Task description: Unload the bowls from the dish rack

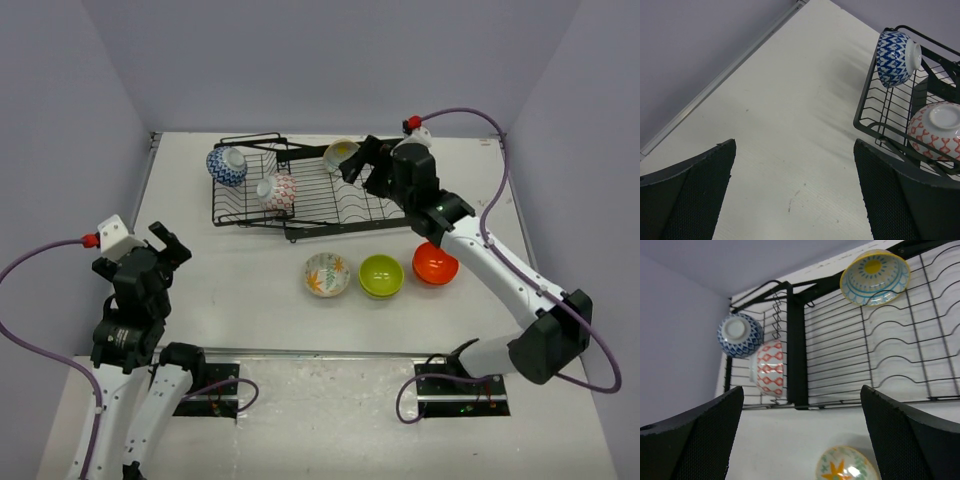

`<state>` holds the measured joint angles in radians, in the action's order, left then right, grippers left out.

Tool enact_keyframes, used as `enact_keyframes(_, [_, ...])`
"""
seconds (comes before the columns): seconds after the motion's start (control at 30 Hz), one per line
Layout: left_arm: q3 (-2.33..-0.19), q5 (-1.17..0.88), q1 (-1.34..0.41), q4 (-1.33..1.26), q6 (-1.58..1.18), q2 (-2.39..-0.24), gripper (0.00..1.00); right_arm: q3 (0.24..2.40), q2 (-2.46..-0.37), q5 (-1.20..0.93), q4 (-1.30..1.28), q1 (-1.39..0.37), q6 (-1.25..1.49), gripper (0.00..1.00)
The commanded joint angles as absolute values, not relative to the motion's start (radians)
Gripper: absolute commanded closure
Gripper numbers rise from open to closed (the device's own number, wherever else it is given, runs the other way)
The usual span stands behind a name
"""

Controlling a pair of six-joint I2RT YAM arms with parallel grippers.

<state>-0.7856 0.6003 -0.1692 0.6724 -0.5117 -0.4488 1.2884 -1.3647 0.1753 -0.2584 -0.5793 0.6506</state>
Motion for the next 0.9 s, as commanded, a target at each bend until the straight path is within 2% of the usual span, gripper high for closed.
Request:
enact_keyframes(0.0, [-0.818,0.623,-0.158,0.663,-0.528,-0.443,0.00,1.279,-1.434,0.207,-0.062,-0.574,1.038,0.01])
enact_keyframes(0.1, [-0.815,0.618,-0.158,0.657,-0.526,-0.434,0.00,1.285,-1.529,0.213,0.032,-0.479,1.234,0.01])
enact_keyframes(0.2, [-0.815,0.617,-0.158,0.657,-0.526,-0.431,0.00,1.258,-1.637,0.270,0.063,-0.442,1.539,0.01])
enact_keyframes(0.3, [-0.811,0.603,-0.158,0.657,-0.517,-0.426,0.00,1.227,-1.734,0.293,0.214,-0.442,1.687,0.01])
enact_keyframes(0.37, [-0.808,0.594,-0.163,0.649,-0.512,-0.420,0.00,1.255,-1.796,0.272,0.308,-0.443,1.690,0.01])
enact_keyframes(0.87, [-0.811,0.615,-0.204,0.655,-0.522,-0.431,0.00,1.586,-2.173,0.356,0.345,-0.436,1.726,0.05])
